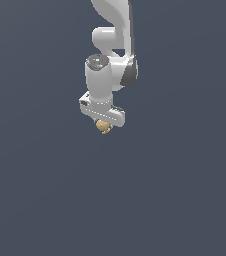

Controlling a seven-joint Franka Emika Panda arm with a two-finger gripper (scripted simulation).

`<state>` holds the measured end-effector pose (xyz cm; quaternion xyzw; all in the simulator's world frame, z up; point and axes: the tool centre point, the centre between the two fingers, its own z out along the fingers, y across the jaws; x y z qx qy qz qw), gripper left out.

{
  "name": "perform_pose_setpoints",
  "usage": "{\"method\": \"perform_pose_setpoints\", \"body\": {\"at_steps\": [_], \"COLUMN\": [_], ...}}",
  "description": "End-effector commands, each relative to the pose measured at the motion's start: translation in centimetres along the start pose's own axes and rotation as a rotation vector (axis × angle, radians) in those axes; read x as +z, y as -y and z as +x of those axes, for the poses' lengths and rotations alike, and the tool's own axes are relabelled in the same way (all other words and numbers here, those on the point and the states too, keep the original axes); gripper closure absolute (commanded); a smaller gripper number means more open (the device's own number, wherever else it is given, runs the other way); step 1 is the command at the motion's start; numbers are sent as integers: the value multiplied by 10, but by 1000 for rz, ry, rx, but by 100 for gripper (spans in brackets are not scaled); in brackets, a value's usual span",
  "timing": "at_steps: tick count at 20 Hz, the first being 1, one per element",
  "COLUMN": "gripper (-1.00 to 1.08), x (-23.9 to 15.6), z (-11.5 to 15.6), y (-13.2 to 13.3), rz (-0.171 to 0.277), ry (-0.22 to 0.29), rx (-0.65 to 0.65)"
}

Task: Pick up the object and move it to a goal position.

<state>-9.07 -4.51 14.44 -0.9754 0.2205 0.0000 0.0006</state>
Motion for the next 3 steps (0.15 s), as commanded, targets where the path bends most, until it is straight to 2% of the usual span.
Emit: {"method": "perform_pose_setpoints", "body": {"at_steps": [1,3], "gripper": [108,108], "x": [-2,-3], "z": [-3,-4], "y": [-3,-3], "rz": [0,-1], "ry": [0,0], "rx": [0,0]}}
